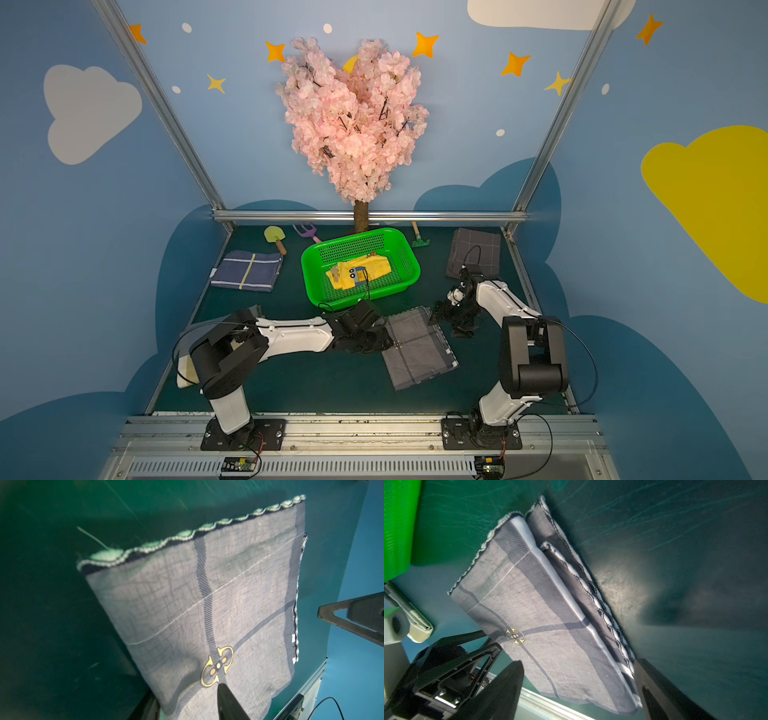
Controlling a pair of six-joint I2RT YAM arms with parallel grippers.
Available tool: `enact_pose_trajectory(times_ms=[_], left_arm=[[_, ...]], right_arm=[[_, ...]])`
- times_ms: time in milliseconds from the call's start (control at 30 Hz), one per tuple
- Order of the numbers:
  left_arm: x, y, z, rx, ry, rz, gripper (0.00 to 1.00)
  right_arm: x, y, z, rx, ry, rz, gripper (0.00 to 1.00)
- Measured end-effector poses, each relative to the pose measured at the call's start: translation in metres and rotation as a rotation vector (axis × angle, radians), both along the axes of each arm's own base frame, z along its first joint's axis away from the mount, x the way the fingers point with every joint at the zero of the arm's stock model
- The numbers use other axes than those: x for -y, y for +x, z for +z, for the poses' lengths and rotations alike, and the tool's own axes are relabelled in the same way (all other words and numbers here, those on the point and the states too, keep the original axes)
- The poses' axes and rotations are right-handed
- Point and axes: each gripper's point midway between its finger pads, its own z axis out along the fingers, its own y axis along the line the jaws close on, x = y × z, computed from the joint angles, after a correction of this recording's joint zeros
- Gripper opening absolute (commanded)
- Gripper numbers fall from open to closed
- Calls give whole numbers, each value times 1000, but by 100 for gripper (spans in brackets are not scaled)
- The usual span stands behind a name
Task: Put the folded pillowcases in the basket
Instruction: Pick up the pillowcase at the center of the board.
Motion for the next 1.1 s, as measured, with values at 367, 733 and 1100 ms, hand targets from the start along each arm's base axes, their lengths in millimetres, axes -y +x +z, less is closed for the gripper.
enact_pose_trajectory(times_ms=[367,733,1100], left_arm=[[6,2,0,-5,-14,-7,48],[6,2,0,-5,-13,-6,48],[-1,-3,-8,-15,9,-5,3]], right_arm=[[-8,-1,-27,-28,-5,53,92],[-20,-7,-31,-13,-43,124,67],[-42,-13,-38,-16,1,157,4]])
